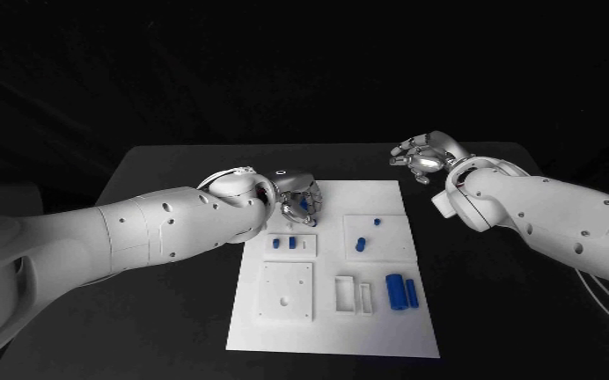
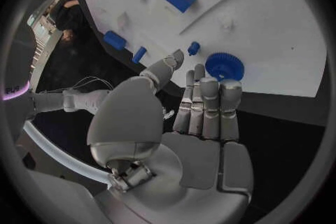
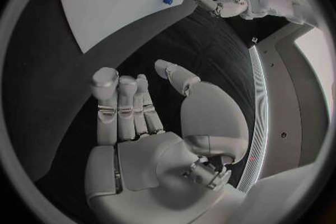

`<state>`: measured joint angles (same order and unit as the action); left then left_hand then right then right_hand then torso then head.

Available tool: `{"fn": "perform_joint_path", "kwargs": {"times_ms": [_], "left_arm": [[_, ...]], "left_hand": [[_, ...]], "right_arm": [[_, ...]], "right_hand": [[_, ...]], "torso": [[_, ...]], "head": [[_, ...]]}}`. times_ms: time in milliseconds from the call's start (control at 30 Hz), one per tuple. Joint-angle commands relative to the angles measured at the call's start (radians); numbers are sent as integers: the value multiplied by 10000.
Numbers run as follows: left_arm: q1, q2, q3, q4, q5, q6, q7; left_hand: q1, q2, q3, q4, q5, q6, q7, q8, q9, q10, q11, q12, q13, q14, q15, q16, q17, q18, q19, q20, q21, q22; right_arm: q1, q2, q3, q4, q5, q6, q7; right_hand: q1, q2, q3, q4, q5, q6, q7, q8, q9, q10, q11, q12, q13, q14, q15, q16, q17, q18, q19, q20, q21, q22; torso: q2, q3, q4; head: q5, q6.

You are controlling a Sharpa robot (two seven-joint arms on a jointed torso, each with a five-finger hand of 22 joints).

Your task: Assemble the parts on the task board

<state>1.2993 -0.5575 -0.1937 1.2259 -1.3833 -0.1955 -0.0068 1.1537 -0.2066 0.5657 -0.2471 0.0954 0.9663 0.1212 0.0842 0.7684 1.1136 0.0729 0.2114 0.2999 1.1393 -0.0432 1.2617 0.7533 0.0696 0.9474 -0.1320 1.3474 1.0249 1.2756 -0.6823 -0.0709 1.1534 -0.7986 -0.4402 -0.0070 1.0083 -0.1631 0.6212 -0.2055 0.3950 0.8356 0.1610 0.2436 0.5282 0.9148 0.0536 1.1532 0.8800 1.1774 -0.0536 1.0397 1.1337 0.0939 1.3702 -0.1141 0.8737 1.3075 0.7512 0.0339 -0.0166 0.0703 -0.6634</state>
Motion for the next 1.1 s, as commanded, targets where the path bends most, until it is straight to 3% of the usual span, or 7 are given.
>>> {"fn": "perform_joint_path", "kwargs": {"times_ms": [33, 267, 600, 1100], "left_arm": [[-3, 24, 3, 55, -439, 457, -284], [-25, 104, 0, -34, -582, 583, -369], [-197, 275, -11, -264, -606, 549, -240], [-330, 427, -11, -506, -569, 440, -75]], "left_hand": [[14, -118, 15, 105, -76, -66, 52, -53, -56, -106, 90, -87, -33, -24, 124, 31, -36, 1442, -8, 8, -16, -1], [84, -133, 95, 173, -81, -103, 81, -41, -152, -167, 166, -220, -90, -104, 198, 40, -102, 1471, -77, 89, -56, -8], [310, 140, 188, 136, -28, -51, 83, 30, -245, -33, 118, -254, -101, -96, 155, 114, -170, 1501, -83, 91, -25, 14], [295, 409, 150, 143, -20, 3, 65, 96, -345, 123, 61, -275, -104, -56, 99, 193, -240, 1491, -72, 52, 14, 34]], "right_arm": [[-2, -4, 7, 25, -103, 58, 72], [-2, 8, 7, 33, -108, 60, 70], [-1, 7, 7, 53, -109, 60, 68], [-1, -12, 7, 90, -121, 59, 63]], "right_hand": [[-20, 24, 4, -27, 44, 28, 77, -67, 2, -42, 29, 51, -16, -76, 16, 58, -10, 1679, -2, -35, -38, 11], [-20, 25, 5, -26, 48, 27, 77, -67, 2, -42, 29, 53, -18, -76, 17, 59, -12, 1679, -1, -35, -40, 12], [-20, 25, 5, -27, 53, 27, 77, -66, 3, -43, 29, 55, -20, -77, 17, 61, -14, 1679, 0, -36, -41, 14], [-18, 25, 6, -29, 57, 28, 77, -65, 4, -44, 29, 59, -24, -78, 17, 64, -18, 1679, 1, -36, -44, 17]], "torso": [[-7, -1, 8], [-10, 5, 12], [-4, 6, 2], [-17, 8, 9]], "head": [[-10, -21], [-13, -29], [-22, -41], [-58, -74]]}}
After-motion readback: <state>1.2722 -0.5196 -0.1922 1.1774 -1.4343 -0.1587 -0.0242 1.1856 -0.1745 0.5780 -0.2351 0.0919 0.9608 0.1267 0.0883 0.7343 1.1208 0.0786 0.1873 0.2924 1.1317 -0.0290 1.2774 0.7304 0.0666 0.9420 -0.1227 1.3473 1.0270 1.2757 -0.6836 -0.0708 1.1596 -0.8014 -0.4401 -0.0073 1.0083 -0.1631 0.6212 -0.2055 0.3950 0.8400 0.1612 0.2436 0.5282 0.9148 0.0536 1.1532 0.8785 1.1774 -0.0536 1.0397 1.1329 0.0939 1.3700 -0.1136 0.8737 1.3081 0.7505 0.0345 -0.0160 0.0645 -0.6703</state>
